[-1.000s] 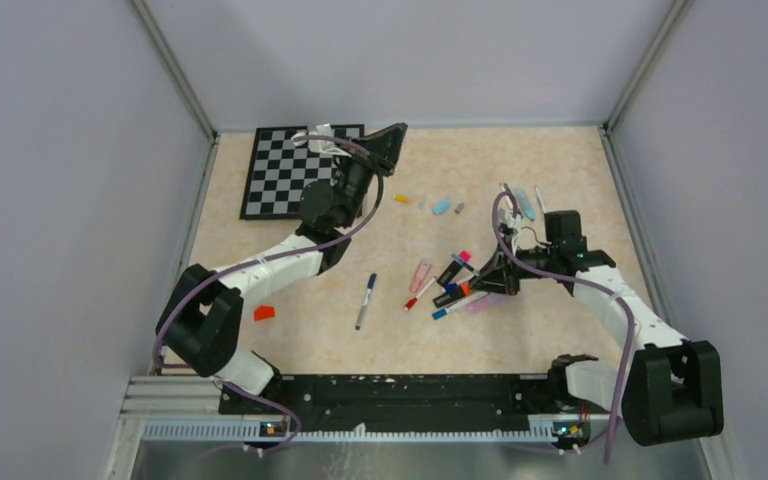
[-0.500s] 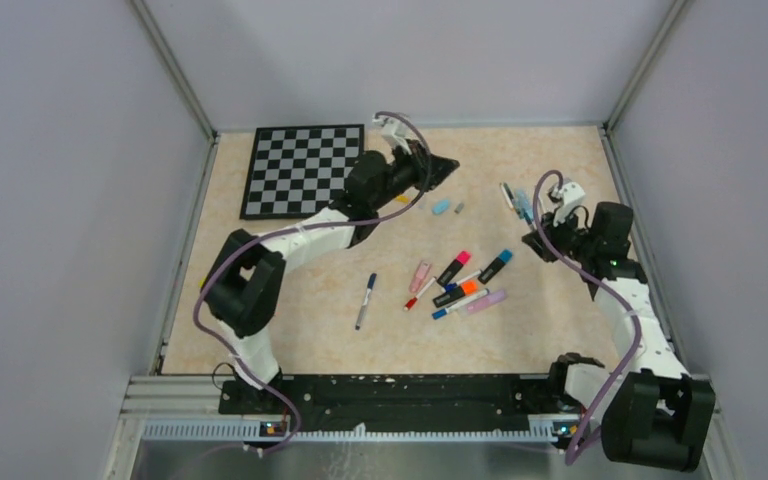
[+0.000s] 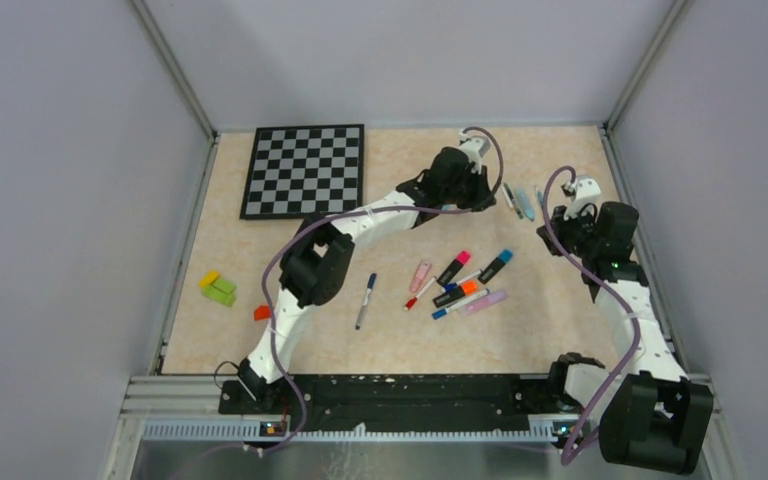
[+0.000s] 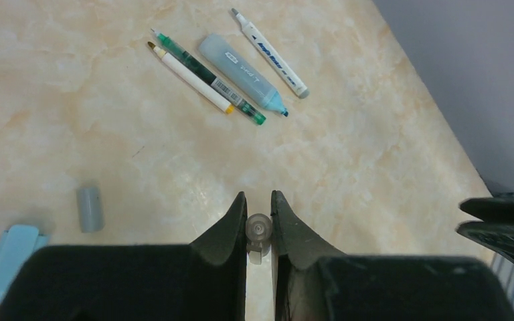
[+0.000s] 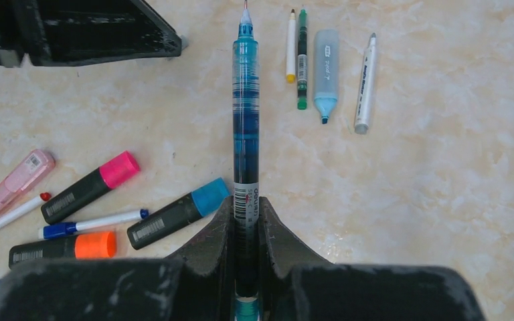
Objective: Open the pen caps
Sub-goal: Place the pen cap at the center of the board.
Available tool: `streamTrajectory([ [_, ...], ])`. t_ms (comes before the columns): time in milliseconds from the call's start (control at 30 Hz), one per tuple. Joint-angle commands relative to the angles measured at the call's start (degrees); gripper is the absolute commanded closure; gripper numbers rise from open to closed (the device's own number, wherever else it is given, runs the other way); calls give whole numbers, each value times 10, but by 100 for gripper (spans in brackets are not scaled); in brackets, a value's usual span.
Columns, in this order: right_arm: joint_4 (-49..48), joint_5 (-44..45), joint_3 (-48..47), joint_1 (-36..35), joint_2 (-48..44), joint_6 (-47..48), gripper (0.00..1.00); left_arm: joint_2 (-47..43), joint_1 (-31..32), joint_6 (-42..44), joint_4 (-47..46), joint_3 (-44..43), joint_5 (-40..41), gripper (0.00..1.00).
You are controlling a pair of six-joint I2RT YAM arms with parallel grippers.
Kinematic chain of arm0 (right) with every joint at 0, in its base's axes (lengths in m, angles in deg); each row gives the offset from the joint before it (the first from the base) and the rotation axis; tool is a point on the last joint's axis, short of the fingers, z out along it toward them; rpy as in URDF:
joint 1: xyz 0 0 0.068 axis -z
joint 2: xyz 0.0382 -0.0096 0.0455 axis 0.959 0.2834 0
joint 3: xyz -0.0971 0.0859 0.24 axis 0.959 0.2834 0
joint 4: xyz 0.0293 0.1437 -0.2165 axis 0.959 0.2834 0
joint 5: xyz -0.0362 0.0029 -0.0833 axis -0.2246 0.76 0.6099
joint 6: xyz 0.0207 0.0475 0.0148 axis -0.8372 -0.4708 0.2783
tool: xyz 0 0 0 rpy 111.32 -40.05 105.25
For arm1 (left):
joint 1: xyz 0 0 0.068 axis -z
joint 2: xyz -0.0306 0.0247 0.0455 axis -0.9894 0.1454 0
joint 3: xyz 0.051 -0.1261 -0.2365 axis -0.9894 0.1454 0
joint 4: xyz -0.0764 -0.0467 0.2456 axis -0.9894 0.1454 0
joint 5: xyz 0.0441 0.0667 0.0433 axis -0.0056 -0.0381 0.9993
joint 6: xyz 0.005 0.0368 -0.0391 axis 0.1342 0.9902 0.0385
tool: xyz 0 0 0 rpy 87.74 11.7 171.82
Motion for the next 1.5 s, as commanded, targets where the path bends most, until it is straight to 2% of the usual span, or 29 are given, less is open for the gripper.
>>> streamTrajectory([
  [0, -26, 12, -2, 5, -1, -12, 100, 58, 1, 35, 72, -95, 31, 100],
  [100, -27, 10, -2, 5, 0, -11, 100, 95, 4, 37, 91, -136, 44, 98],
  [333, -27, 8, -2, 5, 1, -11, 100, 125, 5, 51, 89, -153, 78, 92],
  [600, -28, 9, 0, 5, 4, -8, 100, 149, 5, 83, 96, -169, 119, 79],
  [767, -29, 15, 0, 5, 7, -6, 100, 153, 5, 93, 100, -169, 121, 71],
  [1100, -31, 21, 1, 12, 15, -2, 100, 116, 4, 104, 93, -164, 137, 67],
  [1200, -34, 28, 2, 18, 20, -3, 100, 71, 4, 111, 74, -137, 131, 65],
  [1300, -43, 39, 5, 22, 28, -6, 100, -8, 5, 120, 32, -71, 129, 61],
  [1467, -48, 53, -10, 30, 84, 2, 100, -174, 5, 148, -69, 127, 102, 50],
])
